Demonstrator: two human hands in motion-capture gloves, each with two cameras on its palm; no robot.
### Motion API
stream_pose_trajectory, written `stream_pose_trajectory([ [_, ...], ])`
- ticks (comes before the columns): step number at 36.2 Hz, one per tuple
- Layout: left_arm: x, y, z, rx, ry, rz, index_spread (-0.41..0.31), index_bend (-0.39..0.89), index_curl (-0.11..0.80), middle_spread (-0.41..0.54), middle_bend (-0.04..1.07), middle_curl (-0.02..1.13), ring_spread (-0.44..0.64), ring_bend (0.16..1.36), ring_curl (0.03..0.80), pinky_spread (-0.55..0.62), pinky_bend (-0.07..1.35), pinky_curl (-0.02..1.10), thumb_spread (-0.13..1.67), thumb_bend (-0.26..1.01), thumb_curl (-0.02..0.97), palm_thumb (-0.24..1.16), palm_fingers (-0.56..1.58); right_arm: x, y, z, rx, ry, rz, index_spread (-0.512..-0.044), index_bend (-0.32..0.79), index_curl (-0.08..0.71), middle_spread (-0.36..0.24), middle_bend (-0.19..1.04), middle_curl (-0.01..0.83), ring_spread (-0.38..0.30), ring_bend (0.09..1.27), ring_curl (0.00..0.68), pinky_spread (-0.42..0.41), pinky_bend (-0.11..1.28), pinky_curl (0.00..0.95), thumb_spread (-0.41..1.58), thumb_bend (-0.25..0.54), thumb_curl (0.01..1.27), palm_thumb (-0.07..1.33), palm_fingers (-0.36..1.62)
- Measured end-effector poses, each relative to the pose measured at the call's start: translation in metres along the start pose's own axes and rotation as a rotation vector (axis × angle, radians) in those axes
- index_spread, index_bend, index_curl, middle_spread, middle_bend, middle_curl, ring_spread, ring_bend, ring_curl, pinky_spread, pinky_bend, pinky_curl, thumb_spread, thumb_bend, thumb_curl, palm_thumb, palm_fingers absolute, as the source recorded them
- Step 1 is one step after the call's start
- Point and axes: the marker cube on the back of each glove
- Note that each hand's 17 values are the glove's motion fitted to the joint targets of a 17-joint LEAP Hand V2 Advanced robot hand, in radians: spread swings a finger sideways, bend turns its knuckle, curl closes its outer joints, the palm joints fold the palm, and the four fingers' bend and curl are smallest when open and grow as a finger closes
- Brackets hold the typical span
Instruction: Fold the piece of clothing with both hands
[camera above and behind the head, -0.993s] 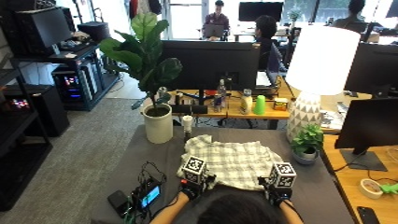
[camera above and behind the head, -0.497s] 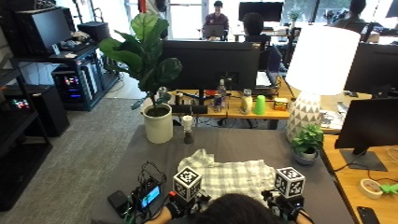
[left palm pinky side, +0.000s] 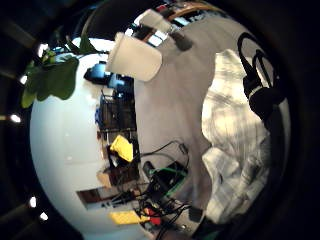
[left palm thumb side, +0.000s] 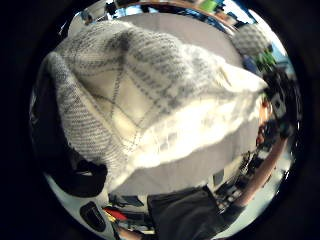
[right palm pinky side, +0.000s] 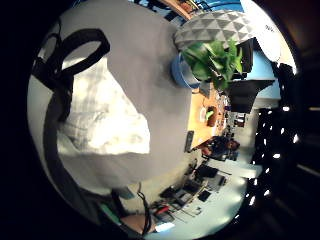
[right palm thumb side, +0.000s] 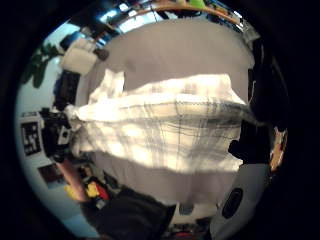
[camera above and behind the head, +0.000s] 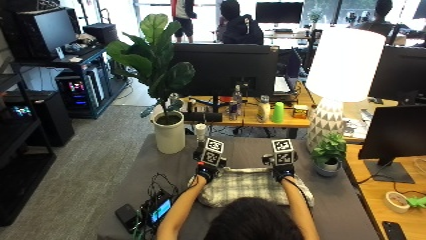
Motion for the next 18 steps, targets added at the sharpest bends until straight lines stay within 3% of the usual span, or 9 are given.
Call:
stream_pose_trajectory([
  [4,-0.010,-0.011,0.010,-0.018,-0.060,-0.146,-0.205,0.08,0.307,-0.333,0.54,0.60,-0.35,0.63,0.446,-0.33,0.37,0.42,1.61,0.47,0.181,0.29,1.03,-0.004,-0.007,0.019,0.031,-0.018,0.032,-0.251,0.15,0.443,-0.175,0.29,0.509,-0.225,0.55,0.474,-0.248,0.45,0.437,0.49,-0.011,0.65,1.08,1.14],
  [6,-0.011,-0.009,0.008,0.037,-0.113,-0.172,-0.166,0.03,0.283,-0.295,0.45,0.59,-0.32,0.60,0.454,-0.28,0.41,0.44,1.57,0.45,0.178,0.26,0.79,0.000,-0.005,0.026,0.039,-0.034,0.022,-0.252,0.07,0.412,-0.173,0.27,0.504,-0.220,0.55,0.473,-0.229,0.46,0.436,0.57,0.008,0.66,1.10,1.04],
  [7,-0.012,-0.008,0.007,0.085,-0.139,-0.176,-0.124,0.01,0.269,-0.263,0.39,0.58,-0.28,0.60,0.463,-0.22,0.39,0.44,1.55,0.44,0.179,0.26,0.56,0.004,-0.003,0.028,0.038,-0.038,0.023,-0.258,0.06,0.401,-0.166,0.26,0.499,-0.215,0.54,0.470,-0.219,0.46,0.437,0.59,0.010,0.66,1.11,0.99],
  [10,-0.001,-0.028,0.019,0.215,-0.157,-0.134,-0.054,0.02,0.247,-0.202,0.34,0.60,-0.21,0.63,0.485,-0.10,0.39,0.46,1.53,0.43,0.185,0.27,0.34,0.019,0.010,0.034,0.004,-0.040,0.054,-0.274,0.08,0.390,-0.155,0.23,0.495,-0.201,0.52,0.473,-0.182,0.45,0.442,0.64,0.005,0.66,1.12,0.88],
  [12,0.017,-0.041,0.039,0.220,-0.111,-0.056,-0.039,0.09,0.247,-0.158,0.25,0.55,-0.16,0.62,0.458,-0.04,0.38,0.44,1.51,0.44,0.197,0.31,0.30,0.032,0.024,0.041,-0.068,-0.051,0.103,-0.280,0.09,0.382,-0.141,0.23,0.493,-0.188,0.50,0.472,-0.154,0.44,0.443,0.68,-0.004,0.67,1.11,0.84],
  [15,0.036,-0.014,0.043,0.150,-0.063,0.038,-0.063,0.22,0.277,-0.109,0.15,0.47,-0.11,0.57,0.407,0.03,0.34,0.40,1.48,0.43,0.203,0.32,0.36,0.049,0.048,0.053,-0.246,-0.082,0.212,-0.284,0.09,0.358,-0.122,0.25,0.492,-0.162,0.46,0.451,-0.110,0.40,0.421,0.81,-0.067,0.64,0.97,0.82],
  [17,0.037,0.012,0.033,0.127,-0.090,0.037,-0.056,0.17,0.273,-0.092,0.15,0.44,-0.09,0.56,0.391,0.06,0.34,0.38,1.48,0.43,0.207,0.34,0.36,0.056,0.061,0.060,-0.355,-0.096,0.267,-0.288,0.09,0.348,-0.117,0.24,0.487,-0.160,0.47,0.452,-0.097,0.41,0.422,0.85,-0.021,0.64,0.99,0.83],
  [18,0.038,0.022,0.031,0.129,-0.107,0.036,-0.072,0.23,0.295,-0.078,0.13,0.43,-0.08,0.55,0.385,0.08,0.32,0.37,1.48,0.42,0.203,0.32,0.38,0.059,0.067,0.064,-0.401,-0.101,0.291,-0.285,0.09,0.341,-0.106,0.25,0.487,-0.145,0.44,0.435,-0.074,0.39,0.411,0.90,-0.054,0.62,0.92,0.81],
])
